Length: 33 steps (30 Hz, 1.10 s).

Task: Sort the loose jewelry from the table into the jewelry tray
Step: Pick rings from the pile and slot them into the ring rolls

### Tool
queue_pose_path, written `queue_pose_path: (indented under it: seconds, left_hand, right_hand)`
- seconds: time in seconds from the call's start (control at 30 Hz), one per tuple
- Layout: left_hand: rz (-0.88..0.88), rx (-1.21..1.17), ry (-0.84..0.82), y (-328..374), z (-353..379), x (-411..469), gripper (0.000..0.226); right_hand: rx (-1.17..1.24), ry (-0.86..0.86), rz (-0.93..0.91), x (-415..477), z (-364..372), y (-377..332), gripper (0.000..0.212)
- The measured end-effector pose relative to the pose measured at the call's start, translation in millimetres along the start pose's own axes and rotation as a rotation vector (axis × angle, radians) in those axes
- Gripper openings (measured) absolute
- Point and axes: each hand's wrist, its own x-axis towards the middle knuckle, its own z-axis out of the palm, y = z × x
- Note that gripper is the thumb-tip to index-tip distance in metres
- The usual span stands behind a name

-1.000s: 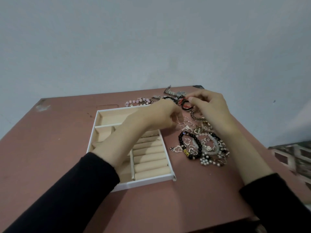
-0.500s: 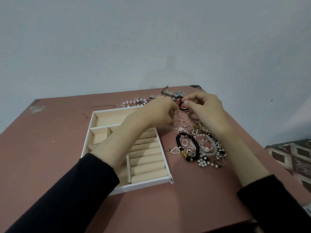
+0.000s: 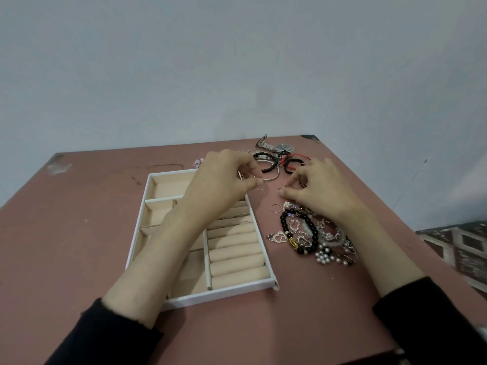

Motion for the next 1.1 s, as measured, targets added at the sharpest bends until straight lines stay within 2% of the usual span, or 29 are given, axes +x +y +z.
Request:
queue_pose_path:
  seconds: [0.5, 0.63, 0.83, 0.93, 1.1]
  left_hand:
    - [-0.008, -0.010, -0.001, 0, -2, -1, 0.006]
    - [-0.014, -0.003, 0.013, 1, -8, -6, 0.006]
    - [-0.030, 0.013, 0.041, -6, -28, -31, 0.011]
    - [-0.047, -0.034, 0.071, -14, -39, -46, 0.006]
    - [-0.029, -0.119, 0.071, -18, -44, -69, 0.006]
  right_hand:
    - [0.049, 0.062, -0.052, 0, -1, -7, 0.015]
    - [0.316, 0.085, 0.004, -3, -4, -12, 0.012]
    - [0.711, -0.072, 0.038, -13, -6, -32, 0.008]
    - [0.815, -0.155, 0.032, -19, -6, -44, 0.007]
    - [0.842, -0.147, -0.026, -28, -4, -62, 0.009]
